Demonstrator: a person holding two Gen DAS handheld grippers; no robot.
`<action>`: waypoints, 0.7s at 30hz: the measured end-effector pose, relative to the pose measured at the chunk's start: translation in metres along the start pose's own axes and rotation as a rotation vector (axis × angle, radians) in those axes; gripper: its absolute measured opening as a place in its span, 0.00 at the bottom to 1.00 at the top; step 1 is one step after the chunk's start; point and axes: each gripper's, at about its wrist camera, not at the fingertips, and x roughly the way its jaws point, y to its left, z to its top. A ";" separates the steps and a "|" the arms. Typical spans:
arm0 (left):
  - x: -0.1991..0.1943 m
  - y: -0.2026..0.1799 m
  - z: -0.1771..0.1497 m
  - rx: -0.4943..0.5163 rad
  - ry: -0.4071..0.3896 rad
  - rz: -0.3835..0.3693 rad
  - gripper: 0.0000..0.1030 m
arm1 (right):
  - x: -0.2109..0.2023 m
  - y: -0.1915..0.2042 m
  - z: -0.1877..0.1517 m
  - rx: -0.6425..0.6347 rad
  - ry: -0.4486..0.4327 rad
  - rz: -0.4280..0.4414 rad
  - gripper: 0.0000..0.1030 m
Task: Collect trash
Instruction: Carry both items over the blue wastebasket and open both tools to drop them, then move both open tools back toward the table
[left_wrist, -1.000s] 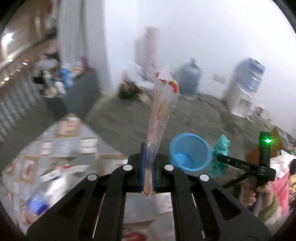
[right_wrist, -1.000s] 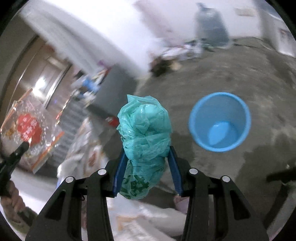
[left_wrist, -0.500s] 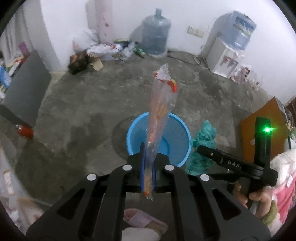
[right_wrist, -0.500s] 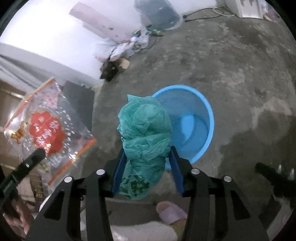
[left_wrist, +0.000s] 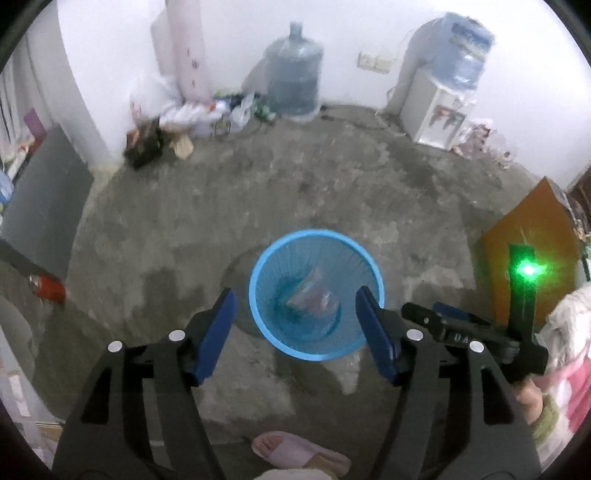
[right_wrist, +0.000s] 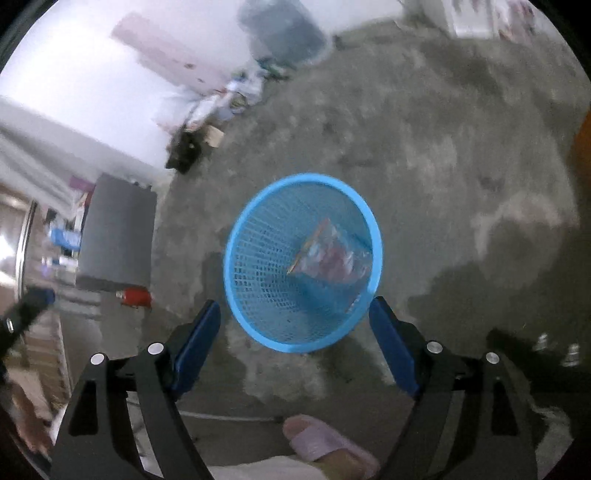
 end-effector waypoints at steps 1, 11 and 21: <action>-0.010 -0.001 0.000 0.002 -0.016 0.000 0.61 | -0.011 0.009 -0.001 -0.041 -0.025 -0.015 0.78; -0.150 0.016 -0.029 -0.027 -0.134 -0.053 0.71 | -0.123 0.113 -0.033 -0.416 -0.345 -0.156 0.93; -0.327 0.075 -0.134 -0.155 -0.331 0.217 0.76 | -0.201 0.193 -0.088 -0.698 -0.458 0.047 0.93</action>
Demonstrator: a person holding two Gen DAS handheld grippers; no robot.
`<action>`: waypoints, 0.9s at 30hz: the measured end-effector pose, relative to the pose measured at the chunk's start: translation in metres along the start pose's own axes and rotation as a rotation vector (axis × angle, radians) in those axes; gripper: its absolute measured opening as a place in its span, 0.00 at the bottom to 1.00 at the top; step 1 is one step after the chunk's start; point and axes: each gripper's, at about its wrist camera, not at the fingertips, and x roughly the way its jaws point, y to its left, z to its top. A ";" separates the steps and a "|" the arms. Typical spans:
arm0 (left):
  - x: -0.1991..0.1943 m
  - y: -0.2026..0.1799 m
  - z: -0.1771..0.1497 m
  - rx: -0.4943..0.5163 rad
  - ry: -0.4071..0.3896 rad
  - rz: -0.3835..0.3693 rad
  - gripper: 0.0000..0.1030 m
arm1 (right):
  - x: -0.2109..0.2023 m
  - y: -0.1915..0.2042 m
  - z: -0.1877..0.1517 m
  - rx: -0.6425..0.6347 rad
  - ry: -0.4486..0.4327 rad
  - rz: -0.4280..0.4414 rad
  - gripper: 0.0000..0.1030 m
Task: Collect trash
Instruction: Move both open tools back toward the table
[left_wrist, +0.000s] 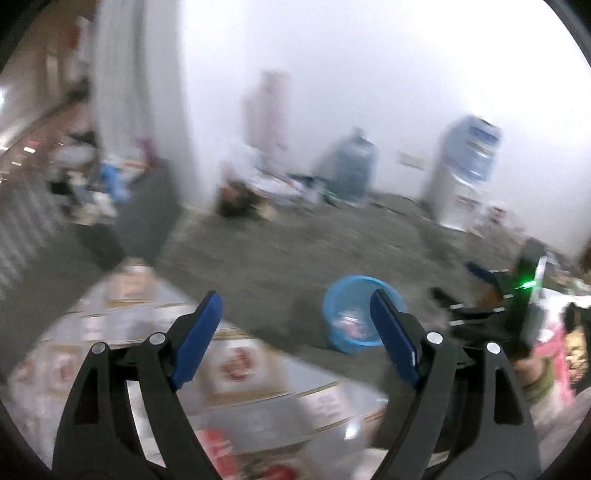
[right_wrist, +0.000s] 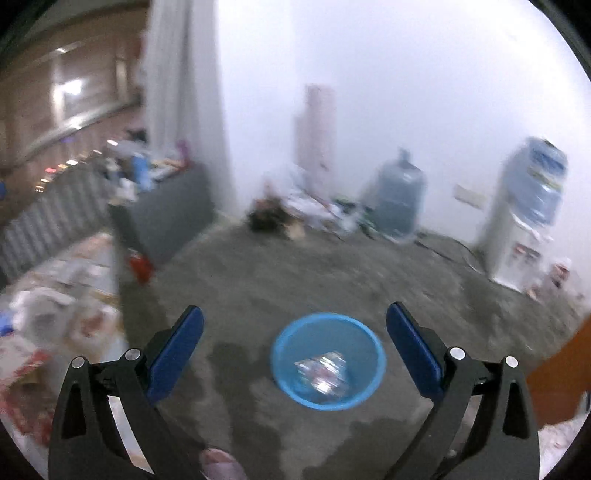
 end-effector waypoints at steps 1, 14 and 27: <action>-0.015 0.009 -0.006 -0.006 -0.021 0.043 0.76 | -0.007 0.006 0.003 0.008 -0.025 0.046 0.93; -0.106 0.135 -0.114 -0.305 -0.092 0.244 0.76 | 0.013 0.084 0.014 0.140 0.210 0.609 0.93; -0.043 0.191 -0.167 -0.424 0.001 0.071 0.50 | 0.074 0.171 -0.018 0.143 0.470 0.755 0.76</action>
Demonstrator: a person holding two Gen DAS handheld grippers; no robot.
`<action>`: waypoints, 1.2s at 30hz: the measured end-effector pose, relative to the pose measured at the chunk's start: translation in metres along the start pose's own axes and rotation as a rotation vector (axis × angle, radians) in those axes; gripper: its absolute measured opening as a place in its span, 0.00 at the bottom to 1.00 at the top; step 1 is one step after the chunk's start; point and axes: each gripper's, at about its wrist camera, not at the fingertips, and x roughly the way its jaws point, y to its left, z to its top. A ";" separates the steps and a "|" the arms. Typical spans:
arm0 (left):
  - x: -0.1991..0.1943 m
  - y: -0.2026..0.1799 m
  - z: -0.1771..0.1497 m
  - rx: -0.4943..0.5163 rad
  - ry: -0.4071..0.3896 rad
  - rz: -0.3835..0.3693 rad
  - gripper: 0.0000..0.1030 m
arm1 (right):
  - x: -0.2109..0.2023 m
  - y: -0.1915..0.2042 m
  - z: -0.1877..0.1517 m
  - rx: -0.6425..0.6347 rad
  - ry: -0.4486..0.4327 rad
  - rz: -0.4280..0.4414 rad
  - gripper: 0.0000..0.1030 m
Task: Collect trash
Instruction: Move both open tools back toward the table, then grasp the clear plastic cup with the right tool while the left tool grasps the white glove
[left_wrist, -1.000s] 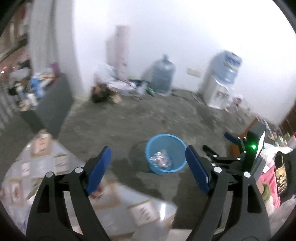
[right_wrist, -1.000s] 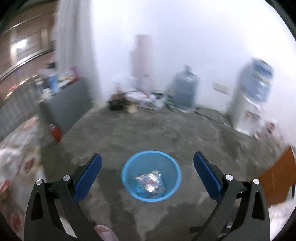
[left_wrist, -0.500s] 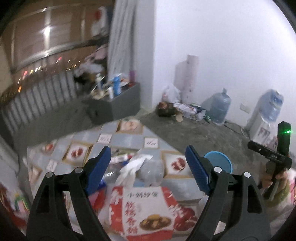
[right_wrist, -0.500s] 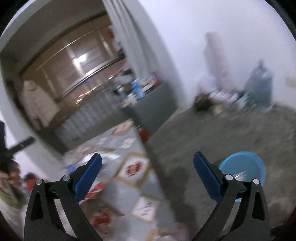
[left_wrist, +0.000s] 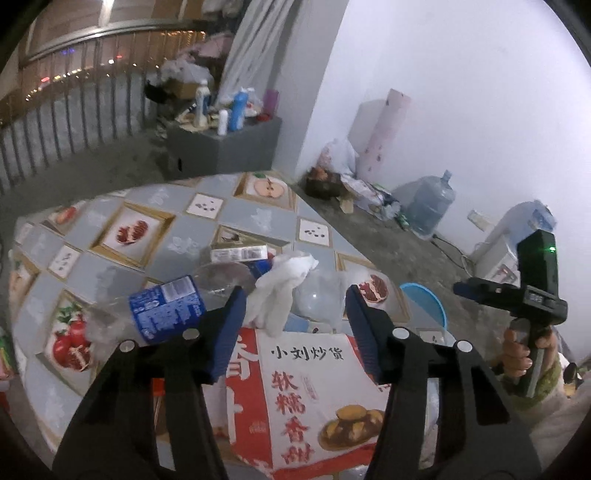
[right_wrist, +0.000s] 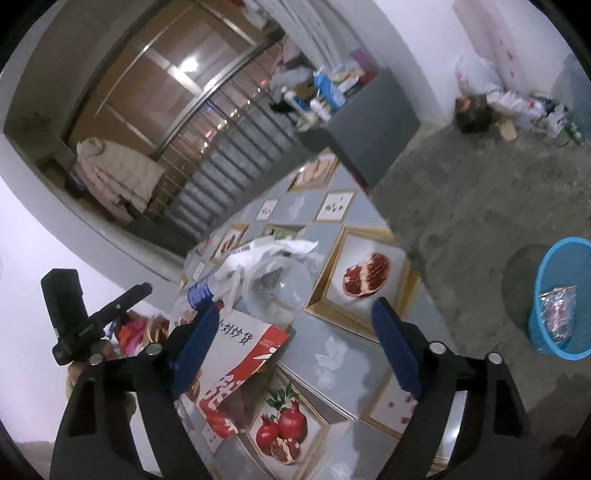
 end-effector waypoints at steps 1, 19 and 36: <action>0.007 0.002 0.001 0.008 0.010 -0.008 0.50 | 0.007 -0.001 0.001 0.005 0.013 0.002 0.73; 0.089 0.011 0.011 0.131 0.169 -0.007 0.45 | 0.136 -0.014 0.020 -0.044 0.198 0.023 0.56; 0.119 0.016 0.015 0.124 0.239 -0.033 0.10 | 0.158 -0.021 0.025 -0.078 0.223 0.082 0.18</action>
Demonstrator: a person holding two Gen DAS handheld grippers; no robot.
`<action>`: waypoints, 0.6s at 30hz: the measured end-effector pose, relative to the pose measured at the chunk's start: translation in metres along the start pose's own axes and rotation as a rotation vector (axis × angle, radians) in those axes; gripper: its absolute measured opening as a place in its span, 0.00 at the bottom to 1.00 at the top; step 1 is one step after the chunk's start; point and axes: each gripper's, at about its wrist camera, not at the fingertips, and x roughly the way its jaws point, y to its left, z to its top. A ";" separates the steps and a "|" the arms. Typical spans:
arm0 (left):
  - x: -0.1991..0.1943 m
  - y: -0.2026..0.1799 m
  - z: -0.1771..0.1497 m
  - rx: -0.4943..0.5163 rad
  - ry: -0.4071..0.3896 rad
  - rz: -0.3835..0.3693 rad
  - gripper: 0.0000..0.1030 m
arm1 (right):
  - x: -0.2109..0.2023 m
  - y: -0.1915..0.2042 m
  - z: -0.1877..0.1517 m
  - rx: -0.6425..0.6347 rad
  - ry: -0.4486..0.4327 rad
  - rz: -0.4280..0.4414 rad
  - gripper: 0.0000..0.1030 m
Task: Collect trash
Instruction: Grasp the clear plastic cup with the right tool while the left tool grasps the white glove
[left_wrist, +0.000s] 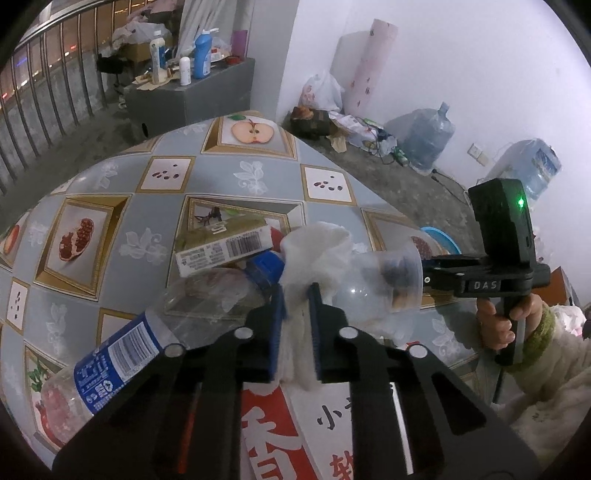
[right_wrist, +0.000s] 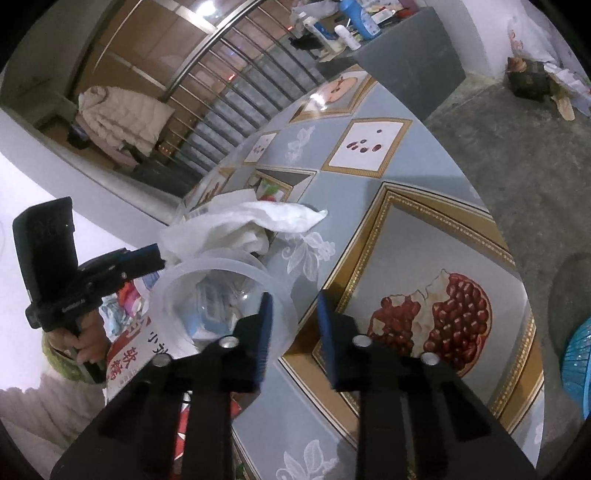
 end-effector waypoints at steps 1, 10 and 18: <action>0.000 0.000 0.000 -0.001 -0.002 -0.001 0.07 | 0.000 0.001 0.000 -0.002 0.001 0.002 0.13; -0.012 -0.005 0.002 -0.002 -0.039 -0.006 0.02 | -0.011 0.004 -0.006 -0.033 -0.017 -0.022 0.07; -0.034 -0.013 0.004 -0.004 -0.098 -0.012 0.01 | -0.041 0.000 -0.019 0.001 -0.069 -0.018 0.06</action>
